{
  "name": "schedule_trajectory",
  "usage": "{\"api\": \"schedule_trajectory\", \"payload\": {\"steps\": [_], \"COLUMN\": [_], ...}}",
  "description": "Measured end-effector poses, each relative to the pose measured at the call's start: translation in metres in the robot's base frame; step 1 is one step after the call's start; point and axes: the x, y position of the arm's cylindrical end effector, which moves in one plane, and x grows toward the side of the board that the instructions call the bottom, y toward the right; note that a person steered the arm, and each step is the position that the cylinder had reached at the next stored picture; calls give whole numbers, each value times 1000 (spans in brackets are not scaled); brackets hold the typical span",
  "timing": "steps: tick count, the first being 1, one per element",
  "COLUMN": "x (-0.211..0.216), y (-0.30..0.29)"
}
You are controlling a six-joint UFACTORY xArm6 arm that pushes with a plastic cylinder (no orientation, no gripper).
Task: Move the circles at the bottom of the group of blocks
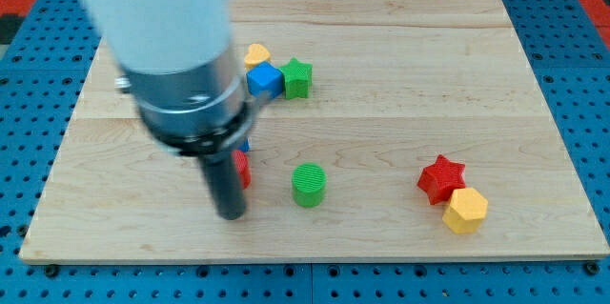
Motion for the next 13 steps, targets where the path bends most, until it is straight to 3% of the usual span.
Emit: {"api": "schedule_trajectory", "payload": {"steps": [5,7,8,9,11,12,13], "x": [-158,-157,-186,-197,-172,-114,-106], "y": [-47,-75,-89,-46,-133,-128,-85]}}
